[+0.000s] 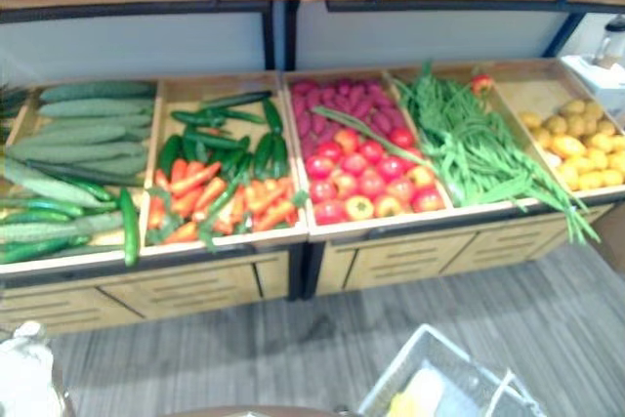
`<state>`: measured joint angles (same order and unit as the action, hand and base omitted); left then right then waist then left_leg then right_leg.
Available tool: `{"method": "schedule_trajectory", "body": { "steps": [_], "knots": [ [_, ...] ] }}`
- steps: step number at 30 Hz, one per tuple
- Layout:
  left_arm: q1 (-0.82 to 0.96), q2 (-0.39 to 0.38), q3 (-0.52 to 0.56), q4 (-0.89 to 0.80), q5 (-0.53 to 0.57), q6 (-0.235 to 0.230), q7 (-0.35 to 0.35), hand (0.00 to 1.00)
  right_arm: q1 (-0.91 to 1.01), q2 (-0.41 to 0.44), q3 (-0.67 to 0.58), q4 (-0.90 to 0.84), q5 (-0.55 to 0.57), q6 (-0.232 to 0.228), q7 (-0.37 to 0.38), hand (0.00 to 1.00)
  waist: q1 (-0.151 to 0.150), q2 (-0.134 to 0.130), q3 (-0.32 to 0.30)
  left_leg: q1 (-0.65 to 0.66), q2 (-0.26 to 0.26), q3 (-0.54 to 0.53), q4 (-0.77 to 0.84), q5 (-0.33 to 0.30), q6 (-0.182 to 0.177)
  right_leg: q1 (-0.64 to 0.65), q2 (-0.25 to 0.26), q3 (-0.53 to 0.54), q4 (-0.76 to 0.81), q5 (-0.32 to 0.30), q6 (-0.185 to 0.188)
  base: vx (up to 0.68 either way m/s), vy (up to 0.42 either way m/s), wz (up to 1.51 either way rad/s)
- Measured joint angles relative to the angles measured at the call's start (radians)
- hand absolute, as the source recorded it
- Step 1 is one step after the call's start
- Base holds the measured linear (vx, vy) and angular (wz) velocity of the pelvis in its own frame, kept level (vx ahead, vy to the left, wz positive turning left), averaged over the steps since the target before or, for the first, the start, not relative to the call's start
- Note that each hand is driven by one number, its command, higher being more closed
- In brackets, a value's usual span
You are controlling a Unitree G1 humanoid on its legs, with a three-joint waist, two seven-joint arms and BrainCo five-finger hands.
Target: Pick vegetable in the basket
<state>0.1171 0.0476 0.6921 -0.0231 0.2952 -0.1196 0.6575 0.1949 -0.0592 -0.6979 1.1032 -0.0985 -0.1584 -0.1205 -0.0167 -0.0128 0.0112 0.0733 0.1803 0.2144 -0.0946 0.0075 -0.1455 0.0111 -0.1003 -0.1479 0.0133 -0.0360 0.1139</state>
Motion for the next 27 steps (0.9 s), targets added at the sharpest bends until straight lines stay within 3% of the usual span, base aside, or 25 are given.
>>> {"method": "schedule_trajectory", "body": {
  "steps": [5,11,17,20,22,27],
  "knots": [
    [0.002,0.003,-0.129,-0.086,0.151,0.013,0.006,0.00,0.009,-0.001,0.057,-0.035,0.000,0.000,0.001,1.00,0.005,0.009,-0.002,0.019,0.011,0.053,0.000,-0.012,-0.005,-0.008,0.012,0.045,0.006,0.000,0.000,-0.03,-0.001,-0.24],
    [0.001,0.090,-0.278,-0.080,0.202,-0.009,-0.033,0.00,0.012,-0.009,0.121,-0.067,0.000,-0.005,-0.001,1.00,-0.005,0.025,0.002,0.041,0.019,0.122,0.000,-0.017,-0.007,-0.027,0.027,0.106,0.006,0.012,-0.003,0.01,0.000,-0.32],
    [-0.048,0.189,-0.402,0.072,0.221,-0.014,-0.117,0.00,0.002,-0.016,0.181,-0.107,-0.006,-0.003,-0.002,1.00,-0.013,0.036,0.015,0.053,0.023,0.186,0.000,-0.028,-0.010,-0.059,0.036,0.163,0.006,0.020,-0.005,0.02,0.012,-0.29],
    [-0.076,0.251,-0.464,0.134,0.221,-0.039,-0.171,0.00,-0.008,-0.025,0.211,-0.124,-0.010,-0.007,-0.002,1.00,-0.021,0.042,0.033,0.051,0.022,0.212,0.000,-0.031,-0.011,-0.078,0.039,0.187,0.006,0.025,-0.002,0.03,0.001,-0.24],
    [-0.099,0.270,-0.489,0.178,0.219,-0.045,-0.191,0.00,-0.019,-0.034,0.236,-0.125,-0.011,-0.007,-0.002,1.00,-0.035,0.047,0.042,0.052,0.021,0.217,0.000,-0.033,-0.013,-0.080,0.040,0.194,0.005,0.026,-0.003,0.03,0.002,-0.17],
    [-0.148,0.282,-0.535,0.252,0.186,-0.046,-0.219,0.00,-0.037,-0.046,0.254,-0.126,-0.012,-0.011,-0.002,1.00,-0.039,0.057,0.060,0.050,0.021,0.245,0.000,-0.038,-0.017,-0.100,0.045,0.214,0.006,0.027,-0.001,0.04,-0.001,-0.14]
  ]
}}
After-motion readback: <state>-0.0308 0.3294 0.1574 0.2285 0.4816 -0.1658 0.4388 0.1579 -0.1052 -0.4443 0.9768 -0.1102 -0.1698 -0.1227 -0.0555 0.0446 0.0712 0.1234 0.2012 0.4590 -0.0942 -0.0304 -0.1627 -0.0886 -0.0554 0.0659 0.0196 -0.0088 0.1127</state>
